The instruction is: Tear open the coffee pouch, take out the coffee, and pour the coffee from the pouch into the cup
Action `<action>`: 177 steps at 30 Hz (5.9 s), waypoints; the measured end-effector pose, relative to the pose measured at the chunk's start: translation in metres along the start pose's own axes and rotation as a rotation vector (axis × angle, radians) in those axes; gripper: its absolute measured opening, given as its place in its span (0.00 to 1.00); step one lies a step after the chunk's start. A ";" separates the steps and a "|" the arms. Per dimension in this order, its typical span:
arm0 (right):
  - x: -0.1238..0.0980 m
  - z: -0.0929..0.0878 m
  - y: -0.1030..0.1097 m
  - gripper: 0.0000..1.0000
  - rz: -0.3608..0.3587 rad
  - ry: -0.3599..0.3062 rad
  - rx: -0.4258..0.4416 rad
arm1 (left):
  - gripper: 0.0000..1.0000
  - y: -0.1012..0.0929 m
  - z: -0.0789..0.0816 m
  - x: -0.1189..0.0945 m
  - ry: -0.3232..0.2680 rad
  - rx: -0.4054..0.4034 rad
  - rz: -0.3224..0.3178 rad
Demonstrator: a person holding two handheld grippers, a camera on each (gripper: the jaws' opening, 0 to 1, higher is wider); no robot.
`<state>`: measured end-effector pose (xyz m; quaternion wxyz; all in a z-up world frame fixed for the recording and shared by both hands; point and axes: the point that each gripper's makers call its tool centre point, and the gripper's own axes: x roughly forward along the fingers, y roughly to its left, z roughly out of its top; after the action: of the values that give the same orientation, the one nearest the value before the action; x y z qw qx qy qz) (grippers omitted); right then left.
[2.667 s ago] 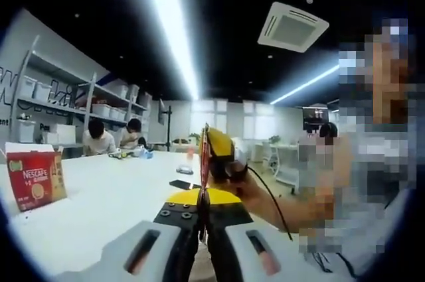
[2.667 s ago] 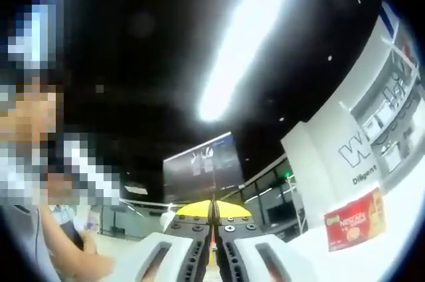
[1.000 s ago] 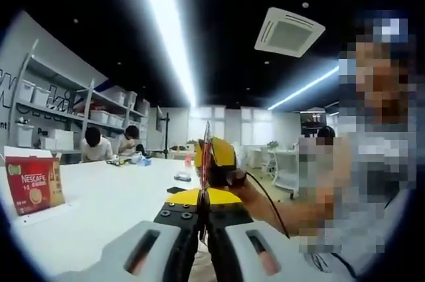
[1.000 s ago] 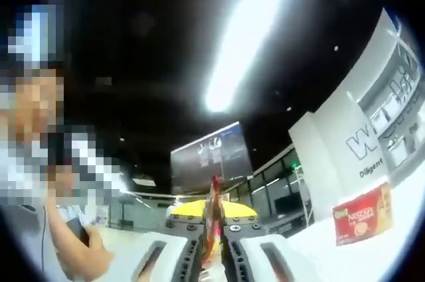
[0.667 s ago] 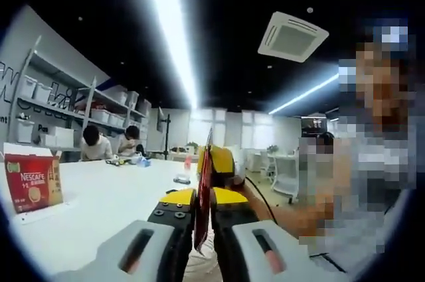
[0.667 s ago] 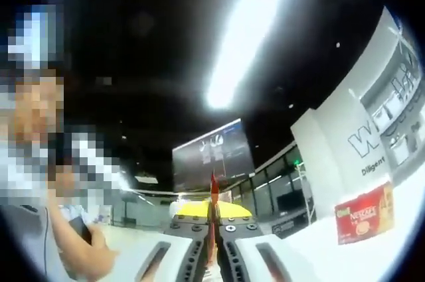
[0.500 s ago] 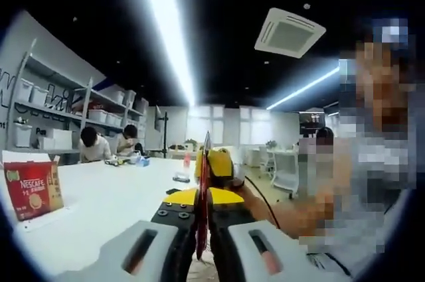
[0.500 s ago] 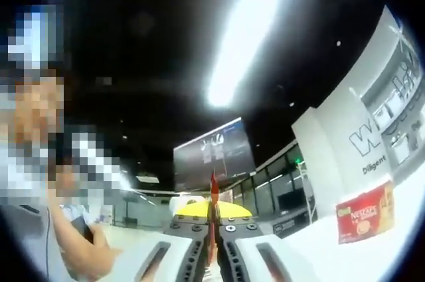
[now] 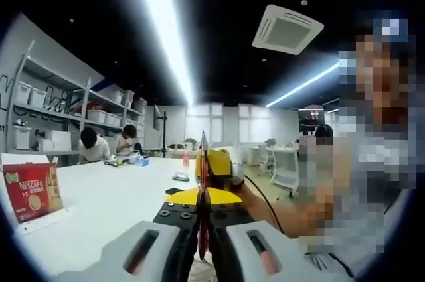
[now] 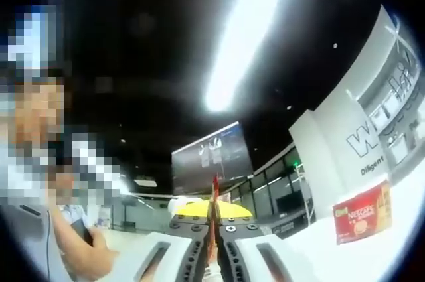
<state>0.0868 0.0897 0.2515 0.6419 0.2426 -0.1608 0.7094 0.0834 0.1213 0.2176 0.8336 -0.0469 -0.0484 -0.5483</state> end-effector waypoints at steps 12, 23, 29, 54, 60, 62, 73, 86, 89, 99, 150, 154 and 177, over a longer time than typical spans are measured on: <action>0.000 0.000 -0.002 0.07 -0.005 -0.008 -0.004 | 0.06 -0.001 -0.004 0.001 0.002 0.007 0.008; -0.001 -0.002 -0.001 0.03 0.003 0.004 -0.003 | 0.05 0.003 -0.004 -0.002 0.003 0.004 0.018; 0.000 -0.001 -0.001 0.05 -0.002 0.000 -0.011 | 0.05 0.004 -0.002 -0.001 0.007 0.012 0.024; -0.002 -0.009 -0.003 0.16 -0.071 0.034 -0.036 | 0.05 0.009 0.001 0.001 0.001 0.034 0.092; 0.001 -0.009 0.000 0.26 -0.084 0.047 -0.064 | 0.05 0.011 0.003 0.000 0.005 0.044 0.110; 0.001 -0.008 0.000 0.31 -0.085 0.035 -0.061 | 0.05 0.010 0.006 0.000 -0.001 0.045 0.111; -0.005 -0.014 0.001 0.44 -0.096 0.034 -0.072 | 0.05 0.010 0.010 0.000 -0.002 0.051 0.108; -0.017 -0.043 0.000 0.55 -0.148 0.092 -0.023 | 0.05 0.008 0.009 0.001 -0.008 0.050 0.105; -0.014 -0.043 0.004 0.55 -0.129 0.086 -0.027 | 0.05 0.008 0.008 0.001 -0.005 0.050 0.105; -0.011 -0.042 0.012 0.54 -0.096 0.052 -0.014 | 0.05 0.010 0.008 -0.001 -0.010 0.052 0.125; -0.017 -0.043 0.009 0.44 -0.094 0.041 -0.040 | 0.05 0.153 -0.101 -0.325 0.133 -0.203 1.356; -0.017 -0.044 0.006 0.44 -0.095 0.031 -0.037 | 0.05 0.156 -0.107 -0.338 0.216 -0.174 1.406; -0.019 -0.033 0.000 0.50 -0.125 0.002 -0.103 | 0.27 0.154 -0.095 -0.334 0.106 -0.165 1.401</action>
<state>0.0832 0.0916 0.2139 0.6968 0.2182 -0.1810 0.6589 0.0962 0.4734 0.0759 0.9852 -0.1033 0.0756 0.1136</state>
